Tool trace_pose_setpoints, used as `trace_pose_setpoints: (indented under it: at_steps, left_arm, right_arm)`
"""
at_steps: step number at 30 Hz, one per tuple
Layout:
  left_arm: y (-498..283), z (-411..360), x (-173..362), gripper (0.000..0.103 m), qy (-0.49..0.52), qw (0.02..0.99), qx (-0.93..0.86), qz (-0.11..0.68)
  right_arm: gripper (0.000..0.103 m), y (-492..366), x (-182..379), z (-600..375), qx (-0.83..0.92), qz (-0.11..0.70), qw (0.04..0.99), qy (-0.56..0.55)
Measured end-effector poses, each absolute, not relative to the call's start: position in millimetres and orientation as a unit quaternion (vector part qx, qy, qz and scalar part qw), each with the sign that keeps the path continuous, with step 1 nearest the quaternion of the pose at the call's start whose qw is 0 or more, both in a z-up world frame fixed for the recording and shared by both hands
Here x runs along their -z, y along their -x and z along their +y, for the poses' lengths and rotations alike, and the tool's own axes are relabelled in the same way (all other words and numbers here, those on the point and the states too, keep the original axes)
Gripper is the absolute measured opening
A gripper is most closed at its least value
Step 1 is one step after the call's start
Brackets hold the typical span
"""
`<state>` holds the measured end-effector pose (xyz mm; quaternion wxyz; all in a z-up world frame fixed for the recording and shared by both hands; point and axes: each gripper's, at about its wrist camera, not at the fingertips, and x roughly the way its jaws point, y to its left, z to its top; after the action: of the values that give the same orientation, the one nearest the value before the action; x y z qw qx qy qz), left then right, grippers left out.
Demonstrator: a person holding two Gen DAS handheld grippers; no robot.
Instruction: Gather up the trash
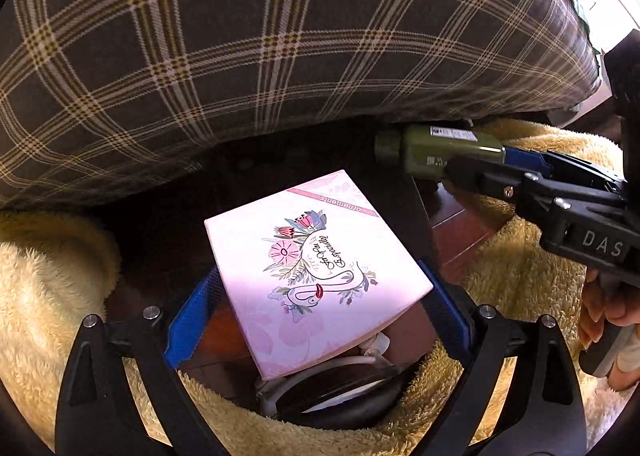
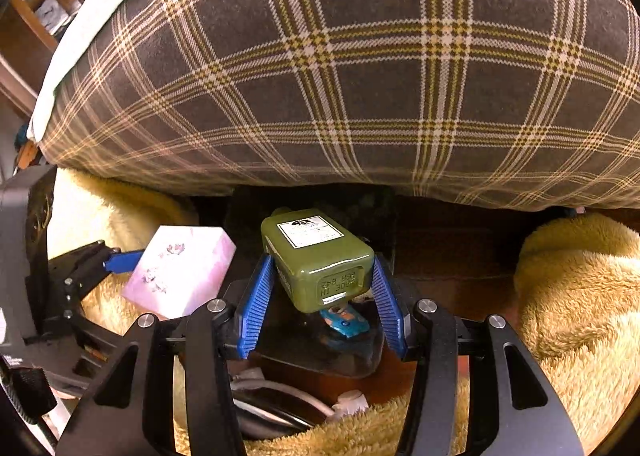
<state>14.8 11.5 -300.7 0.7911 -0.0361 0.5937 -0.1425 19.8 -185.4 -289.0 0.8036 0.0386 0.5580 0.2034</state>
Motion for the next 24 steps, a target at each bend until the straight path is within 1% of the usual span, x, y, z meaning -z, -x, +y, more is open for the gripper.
trace_pose_setpoints:
  at_steps: [7,8,9,10,13,14,16,18,24]
  left_arm:
    - [-17.8,15.5,306.0,0.09,0.047,0.788,0.134,0.599]
    - [-18.1,17.8,307.2,0.091,0.048,0.788,0.133,0.599]
    - [-18.0,17.8,306.8,0.093,0.05,0.789,0.132,0.598]
    - [-18.9,17.2,306.2,0.095,0.052,0.79,0.132,0.597]
    - [-19.0,20.8,301.9,0.095,0.051,0.796,0.128,0.589]
    - [-18.6,21.6,299.2,0.095,0.051,0.798,0.126,0.587]
    - [-17.9,22.8,294.8,0.095,0.05,0.802,0.123,0.582]
    - [-18.4,24.0,287.8,0.095,0.049,0.807,0.122,0.576]
    - [-13.5,29.5,257.6,0.095,0.047,0.824,0.126,0.55]
  right_arm:
    - [0.052,-35.8,278.6,-187.9,-0.204,0.556,0.804,-0.047]
    - [0.056,-39.3,275.9,-185.7,-0.203,0.555,0.805,-0.049]
    - [0.06,-40.7,273.7,-185.7,-0.201,0.554,0.807,-0.05]
    - [0.062,-41.7,271.6,-186.3,-0.199,0.551,0.809,-0.051]
    - [0.069,-44.3,263.6,-188.0,-0.195,0.546,0.813,-0.052]
    - [0.074,-44.7,261.1,-189.6,-0.194,0.545,0.814,-0.052]
    - [0.077,-44.9,253.9,-193.5,-0.194,0.54,0.818,-0.051]
    - [0.084,-46.0,245.9,-196.2,-0.195,0.535,0.82,-0.054]
    - [0.089,-46.0,205.9,-207.2,-0.2,0.507,0.836,-0.058]
